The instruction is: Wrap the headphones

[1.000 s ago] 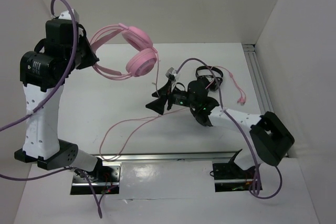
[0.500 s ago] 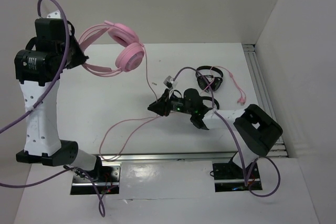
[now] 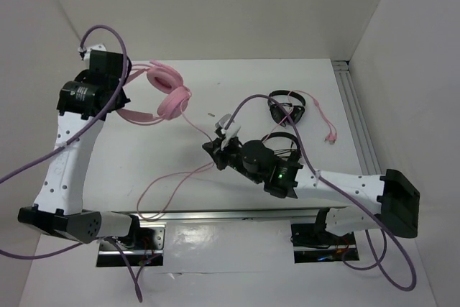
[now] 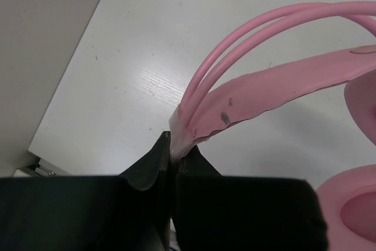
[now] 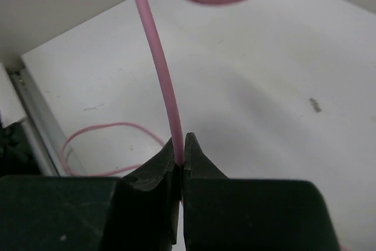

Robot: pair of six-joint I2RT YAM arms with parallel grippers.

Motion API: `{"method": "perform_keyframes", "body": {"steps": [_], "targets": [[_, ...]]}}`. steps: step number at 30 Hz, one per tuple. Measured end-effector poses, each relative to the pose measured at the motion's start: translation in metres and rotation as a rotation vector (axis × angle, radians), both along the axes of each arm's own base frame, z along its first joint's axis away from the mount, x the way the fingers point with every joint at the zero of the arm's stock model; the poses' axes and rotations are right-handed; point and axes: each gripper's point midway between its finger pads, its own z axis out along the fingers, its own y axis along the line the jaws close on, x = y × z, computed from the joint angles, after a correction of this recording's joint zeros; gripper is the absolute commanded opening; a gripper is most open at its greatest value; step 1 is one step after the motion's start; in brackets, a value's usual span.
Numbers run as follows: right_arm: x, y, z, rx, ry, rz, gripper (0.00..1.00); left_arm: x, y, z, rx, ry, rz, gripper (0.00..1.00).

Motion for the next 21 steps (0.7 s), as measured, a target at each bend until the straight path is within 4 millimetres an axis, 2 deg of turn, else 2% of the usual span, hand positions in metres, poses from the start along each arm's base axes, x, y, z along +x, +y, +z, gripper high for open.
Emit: {"method": "perform_keyframes", "body": {"steps": [5, 11, 16, 21], "targets": [[-0.001, -0.019, 0.03, -0.133, -0.12, -0.213, 0.0, 0.005, -0.015, -0.037, 0.087, 0.049, -0.075, 0.0], [0.002, -0.051, 0.028, -0.34, -0.218, -0.365, 0.0, 0.005, -0.061, -0.078, 0.188, 0.125, -0.302, 0.0], [0.005, -0.07, 0.033, -0.455, -0.272, -0.409, 0.0, 0.001, -0.103, -0.081, 0.266, 0.128, -0.504, 0.0], [0.005, -0.086, 0.053, -0.474, -0.319, -0.433, 0.0, -0.006, -0.144, -0.077, 0.314, 0.081, -0.692, 0.0]]}}
